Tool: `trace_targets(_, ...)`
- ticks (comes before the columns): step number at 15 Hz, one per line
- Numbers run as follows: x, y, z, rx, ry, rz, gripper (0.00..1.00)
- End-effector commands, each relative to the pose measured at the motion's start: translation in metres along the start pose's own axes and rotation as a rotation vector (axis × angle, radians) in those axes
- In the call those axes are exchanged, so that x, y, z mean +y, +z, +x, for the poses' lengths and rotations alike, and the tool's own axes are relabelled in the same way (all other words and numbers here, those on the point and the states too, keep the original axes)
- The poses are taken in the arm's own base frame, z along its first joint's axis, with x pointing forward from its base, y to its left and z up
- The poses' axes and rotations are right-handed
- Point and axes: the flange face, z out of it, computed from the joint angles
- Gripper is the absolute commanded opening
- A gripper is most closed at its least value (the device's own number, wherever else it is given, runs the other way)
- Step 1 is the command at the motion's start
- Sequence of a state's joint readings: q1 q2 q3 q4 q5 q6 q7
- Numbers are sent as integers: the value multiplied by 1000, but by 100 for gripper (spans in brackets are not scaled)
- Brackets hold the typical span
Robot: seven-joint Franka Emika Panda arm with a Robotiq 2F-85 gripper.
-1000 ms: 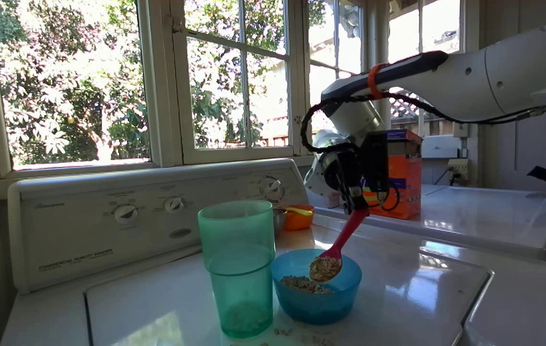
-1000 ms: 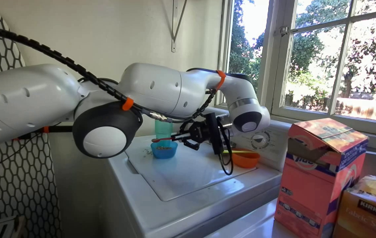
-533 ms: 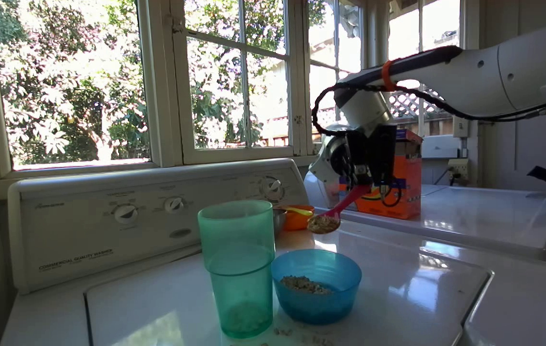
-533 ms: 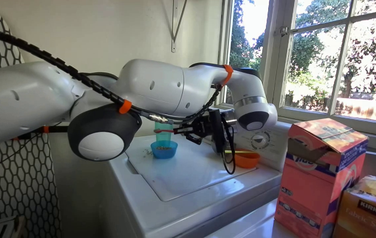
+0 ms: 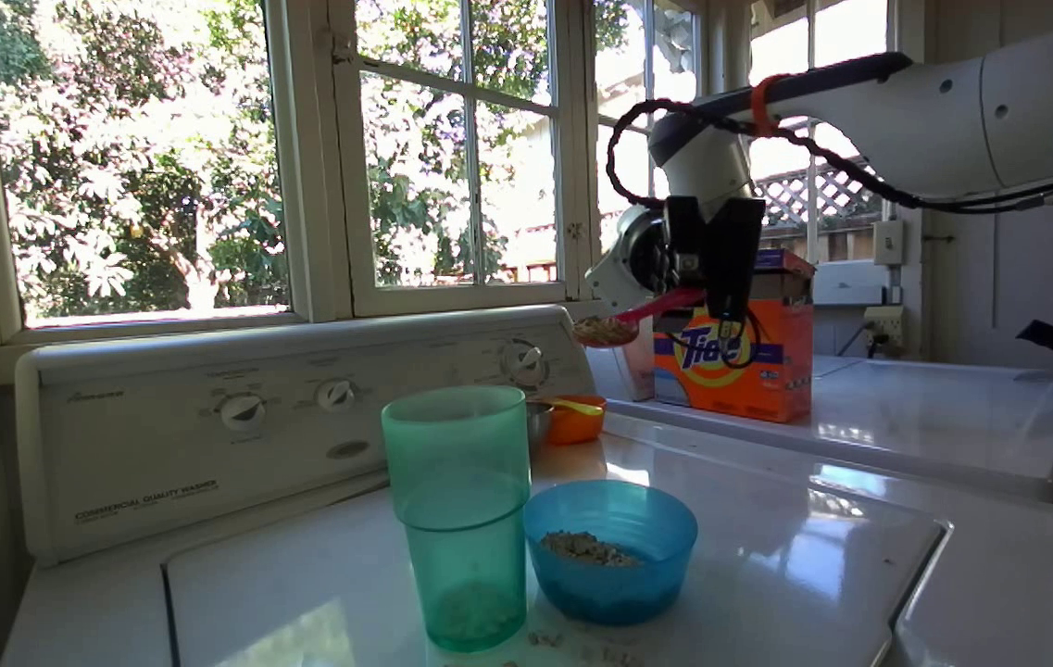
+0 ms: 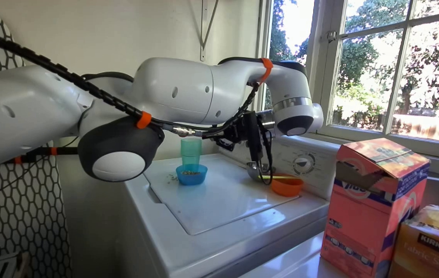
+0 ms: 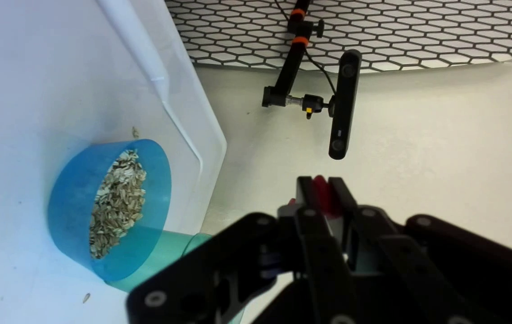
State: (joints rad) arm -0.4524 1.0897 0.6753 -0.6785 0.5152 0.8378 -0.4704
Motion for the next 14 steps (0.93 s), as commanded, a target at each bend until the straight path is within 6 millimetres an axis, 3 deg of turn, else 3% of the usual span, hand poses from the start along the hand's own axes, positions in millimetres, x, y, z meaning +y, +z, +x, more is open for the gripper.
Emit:
trace_targets(1, -18, 2, 11, 7, 3, 5, 3)
trace_targets(6, -42, 7, 31, 23, 2, -17, 3)
trace_targets(7, -34, 5, 23, 19, -9, -4, 11)
trace_targets(13, -39, 10, 31, 13, -9, -17, 11)
trace_targets(14, -40, 9, 31, 13, -8, -17, 3)
